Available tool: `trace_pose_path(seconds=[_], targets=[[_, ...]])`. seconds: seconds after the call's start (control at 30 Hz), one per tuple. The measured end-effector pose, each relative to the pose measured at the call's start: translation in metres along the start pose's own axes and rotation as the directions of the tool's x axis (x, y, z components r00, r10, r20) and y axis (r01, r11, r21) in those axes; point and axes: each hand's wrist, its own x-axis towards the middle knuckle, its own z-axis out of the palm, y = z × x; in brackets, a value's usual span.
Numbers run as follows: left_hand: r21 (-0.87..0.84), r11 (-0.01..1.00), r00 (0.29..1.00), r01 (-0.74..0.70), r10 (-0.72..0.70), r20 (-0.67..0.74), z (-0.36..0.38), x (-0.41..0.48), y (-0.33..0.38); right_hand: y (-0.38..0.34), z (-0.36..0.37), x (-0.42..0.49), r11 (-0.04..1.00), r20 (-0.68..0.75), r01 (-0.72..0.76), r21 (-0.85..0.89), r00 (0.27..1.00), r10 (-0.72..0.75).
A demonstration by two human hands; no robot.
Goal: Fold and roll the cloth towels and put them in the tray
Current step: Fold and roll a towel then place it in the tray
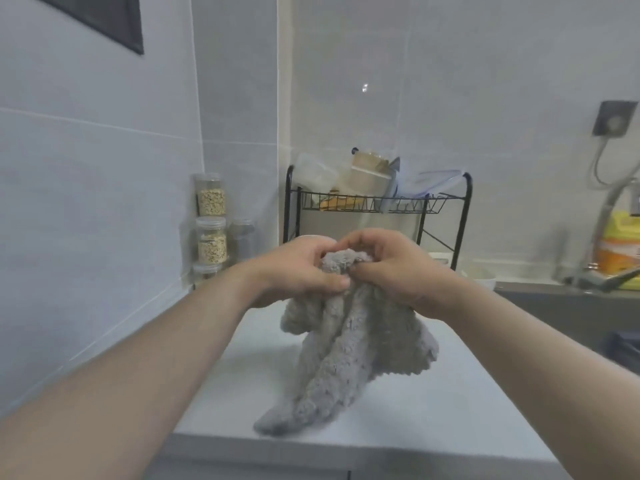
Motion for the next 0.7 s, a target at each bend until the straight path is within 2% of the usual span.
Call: trace_pose_path(seconds=[0.1, 0.17, 0.23, 0.3, 0.33, 0.43, 0.53, 0.63, 0.7], targets=[[0.127, 0.992, 0.997, 0.006, 0.004, -0.078, 0.004, 0.003, 0.022, -0.011, -0.015, -0.019, 0.966, -0.088, 0.0, -0.258, 0.996, -0.024], [0.192, 0.981, 0.985, -0.009, 0.042, -0.164, 0.007, 0.005, 0.035, -0.014, -0.021, -0.034, 0.923, -0.081, -0.041, -0.383, 0.997, 0.01], [0.21, 0.977, 0.971, -0.04, 0.087, -0.222, 0.008, 0.005, 0.047, -0.011, -0.027, -0.049, 0.888, -0.015, -0.072, -0.455, 0.997, 0.073], [0.266, 0.963, 0.968, -0.031, 0.095, -0.23, 0.005, 0.0, 0.053, 0.002, -0.042, -0.061, 0.881, 0.004, -0.127, -0.455, 0.99, 0.144], [0.36, 0.933, 0.975, -0.001, 0.082, -0.209, 0.001, -0.002, 0.053, 0.01, -0.053, -0.064, 0.876, -0.022, -0.173, -0.45, 0.983, 0.183], [0.64, 0.76, 0.99, 0.113, -0.028, -0.142, -0.014, -0.005, 0.039, 0.028, -0.087, -0.063, 0.835, -0.112, -0.279, -0.475, 0.96, 0.257], [0.7, 0.688, 0.98, 0.188, -0.083, -0.182, -0.033, 0.004, 0.018, 0.04, -0.105, -0.05, 0.811, -0.187, -0.323, -0.488, 0.946, 0.264], [0.772, 0.594, 0.958, 0.226, 0.008, -0.286, -0.052, 0.025, 0.013, 0.047, -0.111, -0.025, 0.709, -0.303, -0.339, -0.618, 0.935, 0.183], [0.794, 0.552, 0.914, 0.255, 0.131, -0.385, -0.063, 0.038, 0.02, 0.044, -0.116, -0.009, 0.707, -0.392, -0.344, -0.618, 0.914, 0.102]])
